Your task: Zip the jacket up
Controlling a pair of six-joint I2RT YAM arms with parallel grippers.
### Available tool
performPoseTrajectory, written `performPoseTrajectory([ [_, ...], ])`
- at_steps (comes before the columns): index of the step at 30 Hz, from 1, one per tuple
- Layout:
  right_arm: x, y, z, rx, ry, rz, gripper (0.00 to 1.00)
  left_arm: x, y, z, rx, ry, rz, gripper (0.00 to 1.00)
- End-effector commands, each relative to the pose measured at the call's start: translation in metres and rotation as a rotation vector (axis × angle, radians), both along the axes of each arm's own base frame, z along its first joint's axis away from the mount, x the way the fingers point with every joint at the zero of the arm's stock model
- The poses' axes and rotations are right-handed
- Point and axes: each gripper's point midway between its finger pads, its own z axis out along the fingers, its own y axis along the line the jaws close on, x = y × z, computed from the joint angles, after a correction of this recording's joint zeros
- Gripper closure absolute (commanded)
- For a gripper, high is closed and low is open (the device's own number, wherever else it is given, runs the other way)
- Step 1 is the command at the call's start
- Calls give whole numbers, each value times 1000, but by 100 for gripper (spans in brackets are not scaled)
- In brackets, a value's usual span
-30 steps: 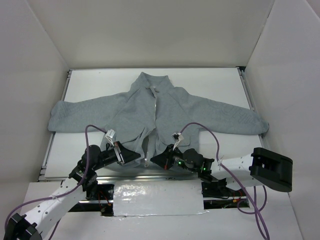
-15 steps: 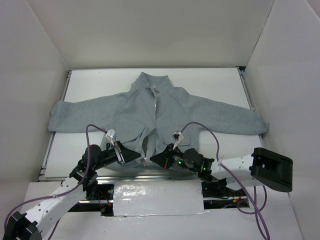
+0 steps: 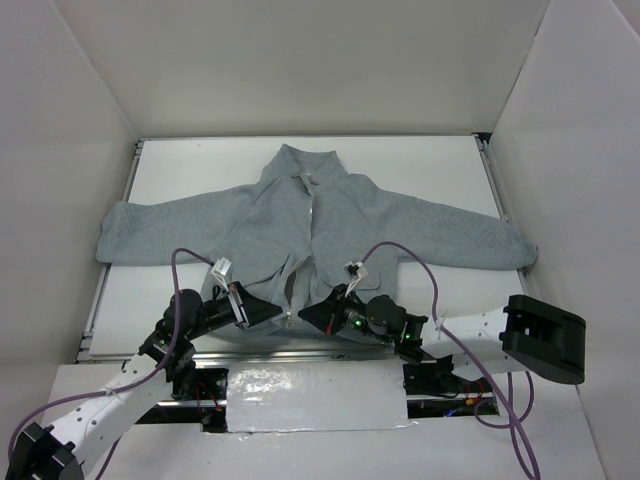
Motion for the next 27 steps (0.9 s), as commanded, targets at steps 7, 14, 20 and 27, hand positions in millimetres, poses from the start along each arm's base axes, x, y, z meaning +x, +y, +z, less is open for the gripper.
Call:
performPoseTrajectory([
  [7, 17, 8, 45, 100, -82, -60, 100, -8, -5, 11, -57, -41, -51, 100],
  [14, 17, 8, 45, 97, -91, -40, 100, -6, -1, 10, -33, -40, -24, 100],
  [20, 0, 11, 30, 57, -88, 58, 100, 7, 5, 23, 12, -71, 49, 100],
  [27, -5, 7, 17, 52, -52, 68, 100, 12, 3, 35, -1, -94, 51, 100],
])
